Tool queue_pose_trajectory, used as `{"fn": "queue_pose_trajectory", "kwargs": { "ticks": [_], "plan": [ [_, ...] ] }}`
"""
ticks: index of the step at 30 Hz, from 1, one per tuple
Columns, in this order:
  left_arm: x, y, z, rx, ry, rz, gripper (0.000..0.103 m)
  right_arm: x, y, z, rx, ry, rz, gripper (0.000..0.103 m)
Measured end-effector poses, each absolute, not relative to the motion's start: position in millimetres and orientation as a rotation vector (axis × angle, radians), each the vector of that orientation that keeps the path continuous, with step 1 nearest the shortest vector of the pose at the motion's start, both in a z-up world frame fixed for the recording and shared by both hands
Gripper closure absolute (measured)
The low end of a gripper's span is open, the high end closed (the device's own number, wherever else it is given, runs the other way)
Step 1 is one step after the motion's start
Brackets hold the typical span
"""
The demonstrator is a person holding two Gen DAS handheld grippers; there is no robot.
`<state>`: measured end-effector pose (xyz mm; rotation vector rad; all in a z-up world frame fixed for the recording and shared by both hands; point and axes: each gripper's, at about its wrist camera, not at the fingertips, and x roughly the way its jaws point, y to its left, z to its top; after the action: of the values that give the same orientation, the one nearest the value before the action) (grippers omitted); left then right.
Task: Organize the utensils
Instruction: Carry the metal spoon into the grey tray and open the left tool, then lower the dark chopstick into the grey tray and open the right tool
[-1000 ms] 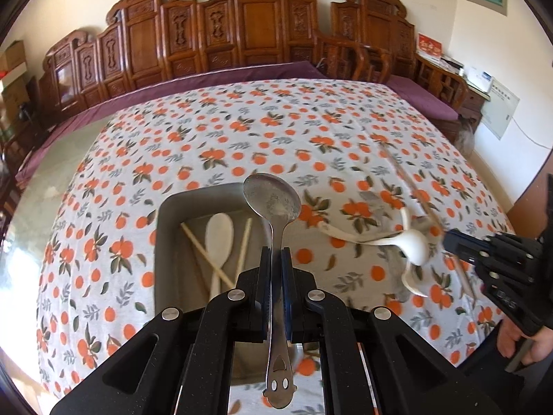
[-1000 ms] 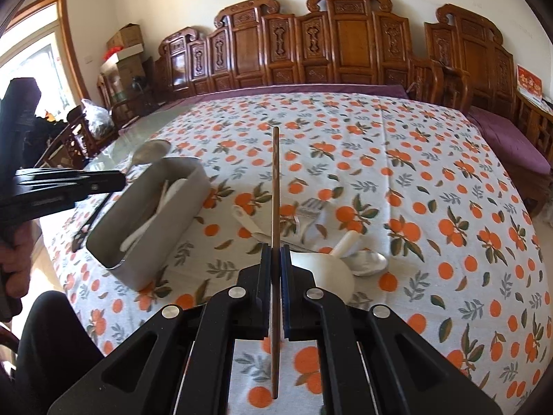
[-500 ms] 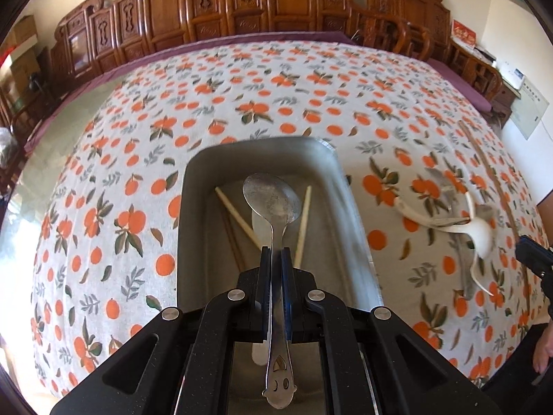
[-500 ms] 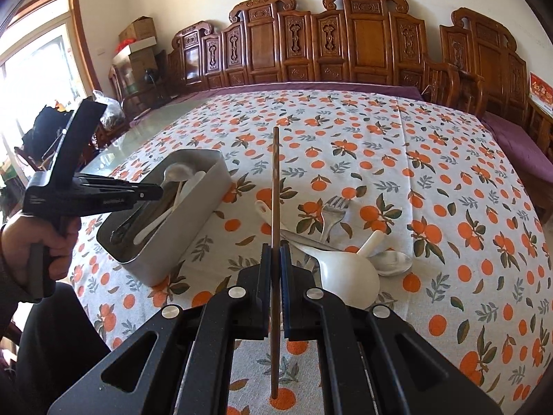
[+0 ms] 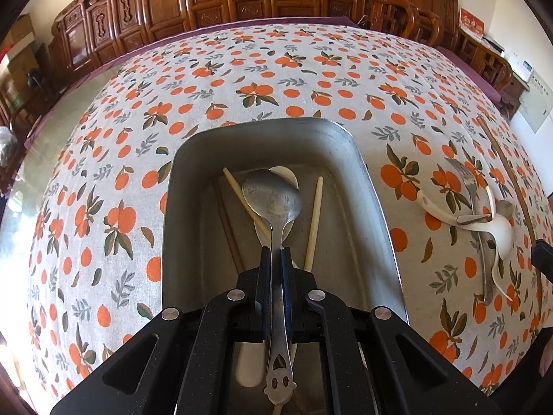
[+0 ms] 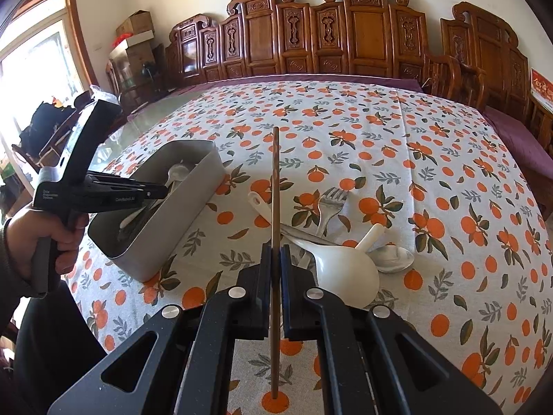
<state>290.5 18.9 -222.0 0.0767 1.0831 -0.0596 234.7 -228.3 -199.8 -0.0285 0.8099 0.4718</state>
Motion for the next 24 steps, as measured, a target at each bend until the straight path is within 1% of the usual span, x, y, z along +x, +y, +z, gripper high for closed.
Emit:
{"fn": "queue_pose_trajectory", "kwargs": {
  "ticks": [7, 17, 18, 19, 21, 23, 24],
  "plan": [
    [287, 22, -217, 0.073, 1.084, -0.059, 0.097, 235, -231, -201, -0.018, 0.819, 0.464, 0.097],
    [252, 31, -179, 0.050, 1.006, -0.086, 0.096, 232, -232, -196, -0.011, 0.817, 0.432, 0.097],
    [248, 32, -176, 0.048, 0.998, -0.089, 0.093, 232, -231, -194, -0.011, 0.816, 0.432, 0.097],
    [246, 33, -174, 0.046, 0.992, -0.090, 0.085, 230, -230, -191, -0.012, 0.813, 0.433, 0.097],
    [239, 34, -166, 0.046, 0.970, -0.094, 0.075, 228, -226, -186, -0.016, 0.808, 0.436, 0.097],
    [232, 35, -159, 0.050, 0.952, -0.096, 0.069, 225, -221, -180, -0.022, 0.802, 0.440, 0.097],
    [229, 36, -155, 0.049, 0.944, -0.096, 0.060, 223, -218, -175, -0.017, 0.798, 0.447, 0.097]
  ]
}}
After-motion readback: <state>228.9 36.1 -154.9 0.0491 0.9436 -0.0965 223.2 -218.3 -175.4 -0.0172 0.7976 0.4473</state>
